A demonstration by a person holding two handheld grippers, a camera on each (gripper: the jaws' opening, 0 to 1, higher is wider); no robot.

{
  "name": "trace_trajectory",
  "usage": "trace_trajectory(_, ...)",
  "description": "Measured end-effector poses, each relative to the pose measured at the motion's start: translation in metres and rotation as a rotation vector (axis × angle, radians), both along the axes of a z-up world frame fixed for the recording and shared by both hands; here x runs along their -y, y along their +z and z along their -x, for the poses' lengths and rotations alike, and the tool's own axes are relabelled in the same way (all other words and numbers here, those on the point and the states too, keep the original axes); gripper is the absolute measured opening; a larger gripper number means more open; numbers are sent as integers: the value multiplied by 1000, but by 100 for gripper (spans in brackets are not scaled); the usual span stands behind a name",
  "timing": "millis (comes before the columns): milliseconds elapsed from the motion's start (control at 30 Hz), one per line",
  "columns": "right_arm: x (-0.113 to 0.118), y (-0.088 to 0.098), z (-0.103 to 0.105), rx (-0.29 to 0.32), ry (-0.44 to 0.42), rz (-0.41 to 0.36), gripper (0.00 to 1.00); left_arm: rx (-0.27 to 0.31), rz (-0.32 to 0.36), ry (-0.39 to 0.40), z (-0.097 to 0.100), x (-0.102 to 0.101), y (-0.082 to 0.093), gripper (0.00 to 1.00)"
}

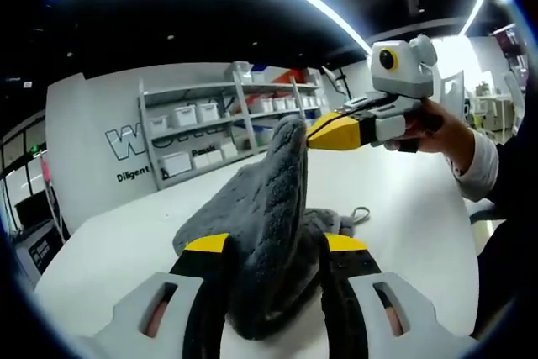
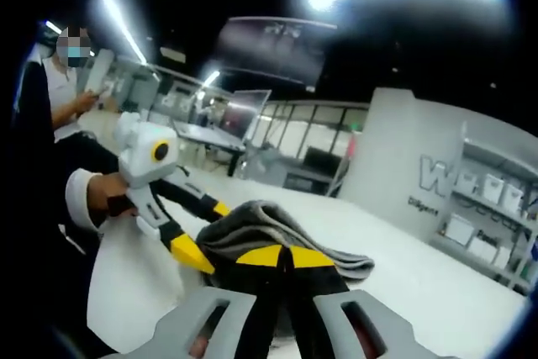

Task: Open the folded towel by lifting each exposed corner and separating the folded layers until the towel lies flat within the target outline without major curled edges

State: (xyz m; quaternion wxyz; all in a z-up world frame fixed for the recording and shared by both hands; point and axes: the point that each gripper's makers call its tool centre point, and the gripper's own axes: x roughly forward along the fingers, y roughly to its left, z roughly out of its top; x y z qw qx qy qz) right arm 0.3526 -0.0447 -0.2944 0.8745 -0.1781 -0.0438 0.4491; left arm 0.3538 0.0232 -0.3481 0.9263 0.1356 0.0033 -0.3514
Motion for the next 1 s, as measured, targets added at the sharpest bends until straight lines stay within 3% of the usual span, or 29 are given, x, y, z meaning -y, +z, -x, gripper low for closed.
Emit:
trace_trajectory(367,-12,7,10,44,21,-8,0,54,-17,24,-1,4,4,38)
trace_trajectory(833,-26,9,23,85,62,9,0,99,17,49,-3,-1,13,32)
trace_trajectory(1000,-28,8,25,83,69,13,0,144,24,54,1,-1,23,28)
